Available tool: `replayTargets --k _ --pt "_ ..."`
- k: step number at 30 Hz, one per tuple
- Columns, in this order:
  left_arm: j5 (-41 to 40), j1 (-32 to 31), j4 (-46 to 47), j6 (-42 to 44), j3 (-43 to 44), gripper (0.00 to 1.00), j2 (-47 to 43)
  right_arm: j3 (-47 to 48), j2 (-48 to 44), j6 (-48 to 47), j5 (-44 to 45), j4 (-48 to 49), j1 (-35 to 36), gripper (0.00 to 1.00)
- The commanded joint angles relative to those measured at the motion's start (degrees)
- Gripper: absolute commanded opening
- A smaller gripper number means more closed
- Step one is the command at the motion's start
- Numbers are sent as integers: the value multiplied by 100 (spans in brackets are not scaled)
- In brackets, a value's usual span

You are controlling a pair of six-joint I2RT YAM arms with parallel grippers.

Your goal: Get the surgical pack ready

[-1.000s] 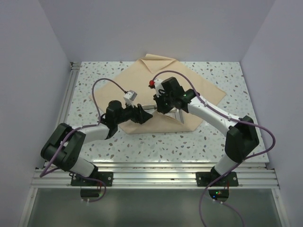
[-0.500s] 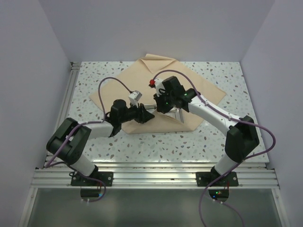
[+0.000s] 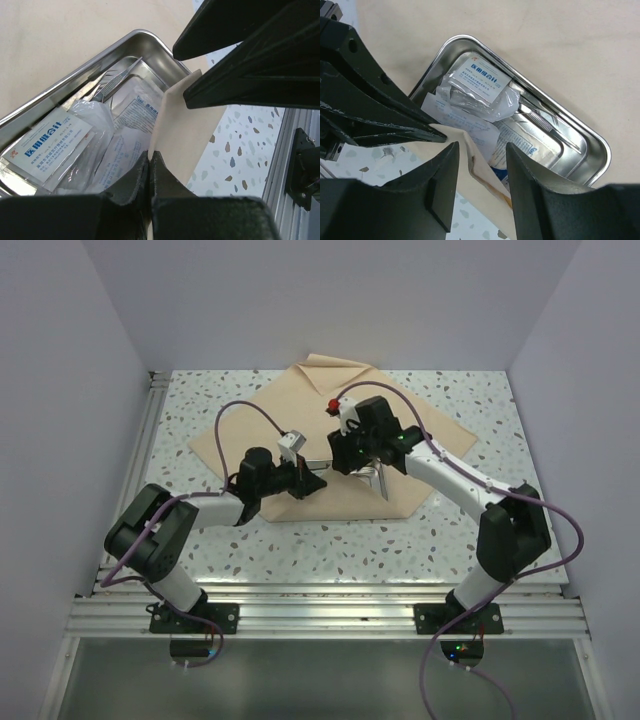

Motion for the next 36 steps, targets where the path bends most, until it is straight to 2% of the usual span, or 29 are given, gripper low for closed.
replayTargets --k 1,7,10,16,31,33,35,36 --pt "43 -19 109 146 142 0 -20 10 -171 176 -325 383 -102 45" --pt "61 -28 109 146 133 0 -37 11 -57 238 -457 462 -137 34" --pt "52 -19 83 154 142 0 -46 2 -4 256 -633 515 -146 31" --pt "17 -19 56 163 151 0 -64 37 58 265 -642 410 -163 39" --pt "-54 -10 30 163 133 0 -90 -121 93 238 -642 366 -190 40" --pt "-45 -19 39 146 151 0 -81 -121 110 256 -660 366 -181 34" --pt "-45 -10 39 137 151 0 -72 -113 128 256 -642 366 -190 21" --pt "-45 -19 39 137 151 0 -81 -104 128 273 -633 357 -207 10"
